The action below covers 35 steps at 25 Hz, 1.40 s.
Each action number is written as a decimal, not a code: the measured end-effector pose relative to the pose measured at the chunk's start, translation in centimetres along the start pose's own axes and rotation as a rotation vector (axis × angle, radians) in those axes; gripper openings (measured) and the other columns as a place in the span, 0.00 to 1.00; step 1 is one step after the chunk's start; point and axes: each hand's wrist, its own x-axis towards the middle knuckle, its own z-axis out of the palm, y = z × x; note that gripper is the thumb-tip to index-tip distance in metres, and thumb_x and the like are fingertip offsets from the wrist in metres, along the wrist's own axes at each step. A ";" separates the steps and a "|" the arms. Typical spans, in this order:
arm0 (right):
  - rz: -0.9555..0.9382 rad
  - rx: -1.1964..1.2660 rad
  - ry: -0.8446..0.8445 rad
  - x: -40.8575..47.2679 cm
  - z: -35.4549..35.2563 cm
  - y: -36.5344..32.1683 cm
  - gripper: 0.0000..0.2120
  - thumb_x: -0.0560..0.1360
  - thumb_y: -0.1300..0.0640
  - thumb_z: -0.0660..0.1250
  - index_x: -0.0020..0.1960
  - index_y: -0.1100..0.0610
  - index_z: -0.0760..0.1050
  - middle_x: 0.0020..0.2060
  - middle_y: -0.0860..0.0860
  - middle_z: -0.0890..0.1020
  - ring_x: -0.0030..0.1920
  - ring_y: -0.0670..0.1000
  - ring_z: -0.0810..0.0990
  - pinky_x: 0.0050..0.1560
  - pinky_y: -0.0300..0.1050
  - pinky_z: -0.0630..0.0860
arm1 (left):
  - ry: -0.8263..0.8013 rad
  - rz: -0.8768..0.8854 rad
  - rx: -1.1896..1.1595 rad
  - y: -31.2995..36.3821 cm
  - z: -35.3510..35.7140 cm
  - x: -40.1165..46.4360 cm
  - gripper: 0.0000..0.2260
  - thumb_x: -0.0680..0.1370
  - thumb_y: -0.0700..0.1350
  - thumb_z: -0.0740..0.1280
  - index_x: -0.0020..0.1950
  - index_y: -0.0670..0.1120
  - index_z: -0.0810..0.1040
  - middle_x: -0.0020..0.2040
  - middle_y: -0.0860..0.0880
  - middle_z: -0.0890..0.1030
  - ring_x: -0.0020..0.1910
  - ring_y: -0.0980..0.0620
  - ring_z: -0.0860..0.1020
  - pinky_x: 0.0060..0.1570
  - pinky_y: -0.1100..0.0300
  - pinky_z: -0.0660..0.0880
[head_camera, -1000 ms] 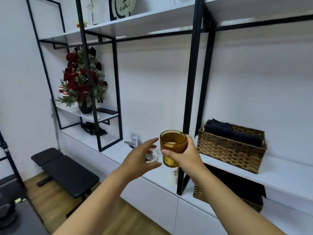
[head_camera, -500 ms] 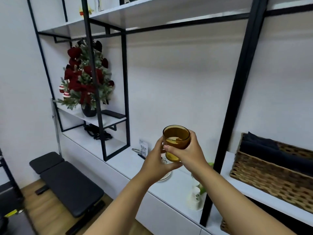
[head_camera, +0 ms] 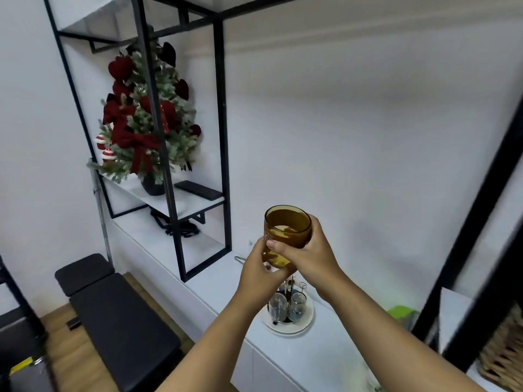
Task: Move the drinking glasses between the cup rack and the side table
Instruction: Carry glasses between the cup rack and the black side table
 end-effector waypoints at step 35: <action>0.486 0.092 0.333 26.2 15.6 25.9 0.40 0.70 0.49 0.82 0.77 0.43 0.66 0.57 0.43 0.84 0.57 0.41 0.84 0.66 0.50 0.79 | -0.145 -0.975 -1.011 -28.0 -3.3 28.6 0.27 0.83 0.61 0.62 0.70 0.42 0.79 0.66 0.39 0.82 0.67 0.41 0.80 0.68 0.45 0.75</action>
